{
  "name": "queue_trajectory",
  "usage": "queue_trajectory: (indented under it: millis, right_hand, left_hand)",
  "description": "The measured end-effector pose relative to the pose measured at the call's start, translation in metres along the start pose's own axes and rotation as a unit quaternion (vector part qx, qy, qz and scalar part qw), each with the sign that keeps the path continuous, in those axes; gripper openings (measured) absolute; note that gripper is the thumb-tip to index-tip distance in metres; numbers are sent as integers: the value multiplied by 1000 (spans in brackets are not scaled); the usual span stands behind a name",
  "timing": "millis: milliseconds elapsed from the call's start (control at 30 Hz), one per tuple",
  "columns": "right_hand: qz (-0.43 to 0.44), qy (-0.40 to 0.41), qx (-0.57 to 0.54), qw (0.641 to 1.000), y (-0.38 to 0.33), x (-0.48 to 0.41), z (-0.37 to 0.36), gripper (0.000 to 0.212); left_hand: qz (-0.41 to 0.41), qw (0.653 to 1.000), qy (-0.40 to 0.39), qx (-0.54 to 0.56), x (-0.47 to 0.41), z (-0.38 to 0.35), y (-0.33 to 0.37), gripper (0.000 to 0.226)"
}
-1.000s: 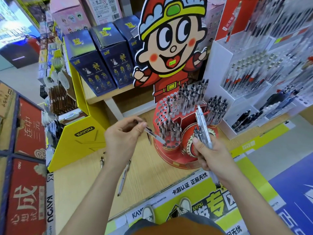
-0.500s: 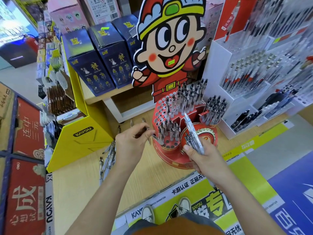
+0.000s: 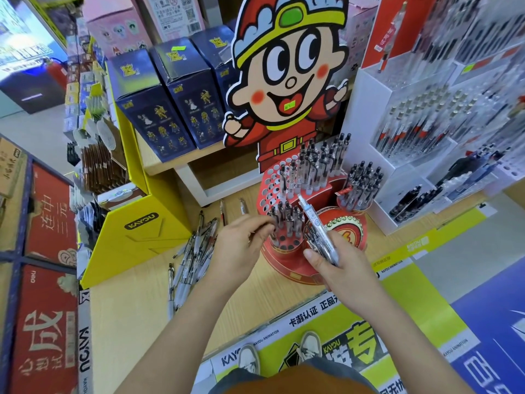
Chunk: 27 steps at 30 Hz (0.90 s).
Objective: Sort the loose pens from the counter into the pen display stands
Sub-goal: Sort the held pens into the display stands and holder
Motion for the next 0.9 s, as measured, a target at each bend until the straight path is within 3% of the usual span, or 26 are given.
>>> queue_trajectory:
  millis: [133,333,467,567,600,667,767,900]
  right_hand:
    - [12,11,53,998,-1,1,0,10]
    - [27,14,123,992,-3,1,-2,11]
    - [21,-5,57,998,-2,1,-4,9]
    - [23,-30,-64,997,-4,1,-5,10]
    - [23,-38,-103,994,-5,1,-5,15]
    - [22,-43,-153,987,-7,1,-4,23]
    - [17,-37,-162,986,-7,1,-2,29]
    - [12,-35,-154,987,-8,-1,-2,33]
  left_hand:
    - [25,998,53,0,-3,1,0,15]
    - [22,997,-2,-72,-11,1,3,18]
    - [142,987,-28,62,-15,6,-5,12]
    - [108,981,-138,-78,-7,-8,-4,9]
    - [97,982,-141,-84,-2,-13,-4,8]
    - [110,990,-83,1,4,-13,-5,6]
    - [130,986,15,99,7,-6,-2,21]
    - [51,998,33,26,-3,0,5,13]
Point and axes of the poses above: each hand's wrist, its own x-axis away from the middle knuckle, its own z-axis out of the back of the hand, y = z × x, the point moved 3 cm from there along -x, towards the middle knuckle, and after that the axes turned 14 degrees about -y, right-handed, at the moved point
